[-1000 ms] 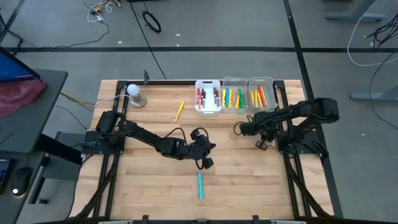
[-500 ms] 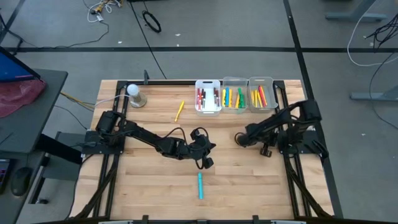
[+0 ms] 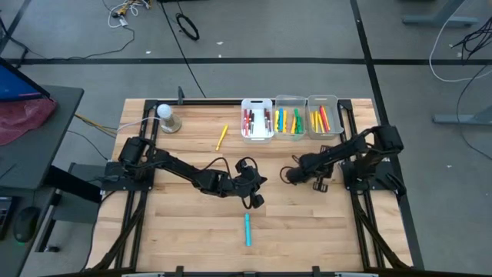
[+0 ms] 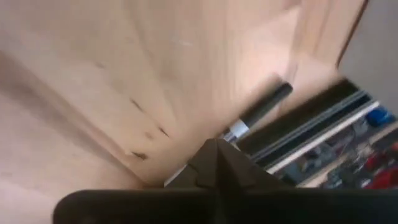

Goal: Pick & Place Markers
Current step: Put the black marker pen into the white bin

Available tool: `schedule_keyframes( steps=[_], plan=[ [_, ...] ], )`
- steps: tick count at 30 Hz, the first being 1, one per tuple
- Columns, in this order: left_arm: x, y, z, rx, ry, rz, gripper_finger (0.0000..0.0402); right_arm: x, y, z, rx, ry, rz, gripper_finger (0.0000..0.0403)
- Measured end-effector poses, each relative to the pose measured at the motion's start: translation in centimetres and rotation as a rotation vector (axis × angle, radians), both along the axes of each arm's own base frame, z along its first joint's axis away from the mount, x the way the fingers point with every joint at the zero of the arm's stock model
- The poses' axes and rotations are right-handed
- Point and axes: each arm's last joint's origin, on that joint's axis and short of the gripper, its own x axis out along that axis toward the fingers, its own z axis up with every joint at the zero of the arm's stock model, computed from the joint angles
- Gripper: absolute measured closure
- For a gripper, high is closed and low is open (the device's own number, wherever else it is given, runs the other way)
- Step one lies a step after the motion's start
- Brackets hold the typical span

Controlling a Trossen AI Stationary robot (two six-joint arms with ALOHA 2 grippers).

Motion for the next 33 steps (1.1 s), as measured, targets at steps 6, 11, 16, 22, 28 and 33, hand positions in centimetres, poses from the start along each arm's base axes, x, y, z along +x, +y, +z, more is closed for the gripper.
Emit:
schedule_keyframes(
  steps=[6, 11, 16, 22, 28, 33],
  plan=[
    [0.0, 0.0, 0.0, 0.0, 0.0, 0.0, 0.0388, -1.1, -1.6, -0.8, -0.003, 0.041, -0.074, 0.0314],
    [0.0, 0.0, 0.0, 0.0, 0.0, 0.0, 0.0388, -1.9, -3.1, -1.6, -0.009, 0.053, -0.109, 0.0208],
    [0.0, 0.0, 0.0, 0.0, 0.0, 0.0, 0.0388, -2.4, -4.6, -2.1, 0.029, 0.049, -0.156, 0.0145],
    [0.0, 0.0, 0.0, -0.001, 0.001, -0.002, 0.0388, -2.6, -7.0, -2.5, 0.138, 0.0, -0.275, 0.015],
    [0.0, 0.0, 0.0, -0.001, 0.001, -0.003, 0.0388, -3.2, -8.9, -2.6, 0.253, -0.038, -0.372, 0.0173],
    [0.0, 0.0, 0.0, -0.002, 0.001, -0.004, 0.0388, -3.3, -9.7, -2.7, 0.365, -0.084, -0.384, 0.0204]
  ],
)
